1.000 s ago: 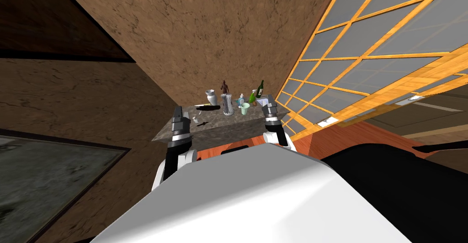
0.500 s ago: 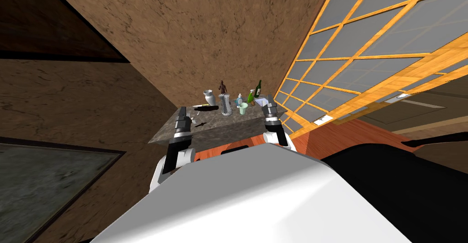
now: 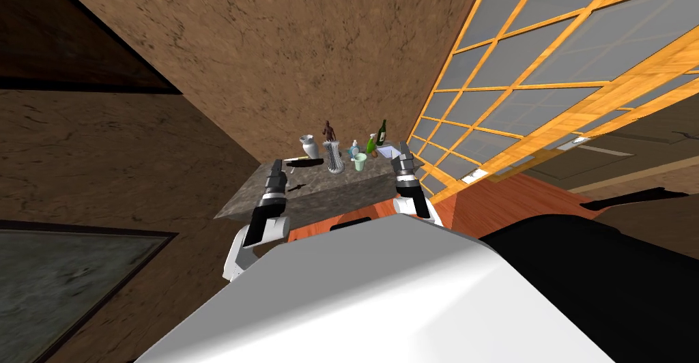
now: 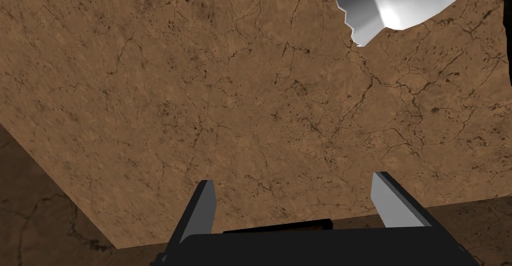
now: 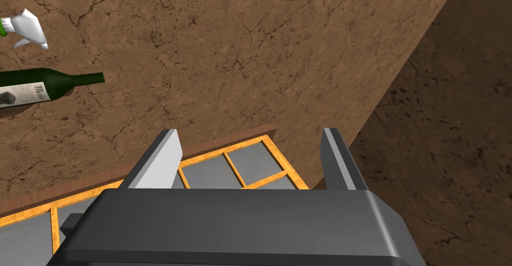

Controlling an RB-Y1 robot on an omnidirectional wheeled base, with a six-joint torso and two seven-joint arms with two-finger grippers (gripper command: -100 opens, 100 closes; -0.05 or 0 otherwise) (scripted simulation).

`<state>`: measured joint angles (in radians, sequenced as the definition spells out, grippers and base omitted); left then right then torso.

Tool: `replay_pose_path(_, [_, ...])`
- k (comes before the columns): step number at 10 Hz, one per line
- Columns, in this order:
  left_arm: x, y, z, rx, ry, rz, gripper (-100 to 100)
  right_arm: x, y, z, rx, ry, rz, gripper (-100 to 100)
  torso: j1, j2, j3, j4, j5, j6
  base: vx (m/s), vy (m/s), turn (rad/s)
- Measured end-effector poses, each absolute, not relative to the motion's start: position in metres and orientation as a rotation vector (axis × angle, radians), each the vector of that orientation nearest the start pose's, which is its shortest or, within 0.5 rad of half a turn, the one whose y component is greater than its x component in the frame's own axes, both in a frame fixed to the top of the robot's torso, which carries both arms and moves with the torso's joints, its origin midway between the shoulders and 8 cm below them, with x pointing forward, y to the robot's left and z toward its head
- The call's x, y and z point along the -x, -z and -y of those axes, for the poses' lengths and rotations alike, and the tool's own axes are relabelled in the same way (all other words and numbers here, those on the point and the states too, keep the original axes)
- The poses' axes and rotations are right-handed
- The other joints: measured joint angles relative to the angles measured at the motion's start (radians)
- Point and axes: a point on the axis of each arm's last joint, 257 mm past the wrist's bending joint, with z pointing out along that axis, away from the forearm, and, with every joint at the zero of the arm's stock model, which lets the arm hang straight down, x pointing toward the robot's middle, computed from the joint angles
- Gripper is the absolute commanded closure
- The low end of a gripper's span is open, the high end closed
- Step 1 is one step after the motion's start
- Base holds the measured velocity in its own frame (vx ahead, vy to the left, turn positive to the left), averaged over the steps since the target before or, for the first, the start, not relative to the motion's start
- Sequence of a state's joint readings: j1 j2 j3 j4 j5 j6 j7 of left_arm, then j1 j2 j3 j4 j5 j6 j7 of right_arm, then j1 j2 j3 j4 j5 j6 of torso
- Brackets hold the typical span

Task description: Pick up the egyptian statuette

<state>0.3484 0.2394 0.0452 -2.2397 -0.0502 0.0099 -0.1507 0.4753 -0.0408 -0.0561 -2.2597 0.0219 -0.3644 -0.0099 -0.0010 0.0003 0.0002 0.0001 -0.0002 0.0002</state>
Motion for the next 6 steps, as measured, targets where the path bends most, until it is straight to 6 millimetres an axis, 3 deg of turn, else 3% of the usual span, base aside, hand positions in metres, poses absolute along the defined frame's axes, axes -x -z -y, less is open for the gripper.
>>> replay_pose_path(6, [-0.456,0.074,-0.313,0.757,0.854,-1.223,-100,-0.368,0.002,0.297,-0.723,-1.213,-0.737,0,0.000,0.000,0.000,0.000,0.000,-0.001,-0.004,-0.016,-0.060])
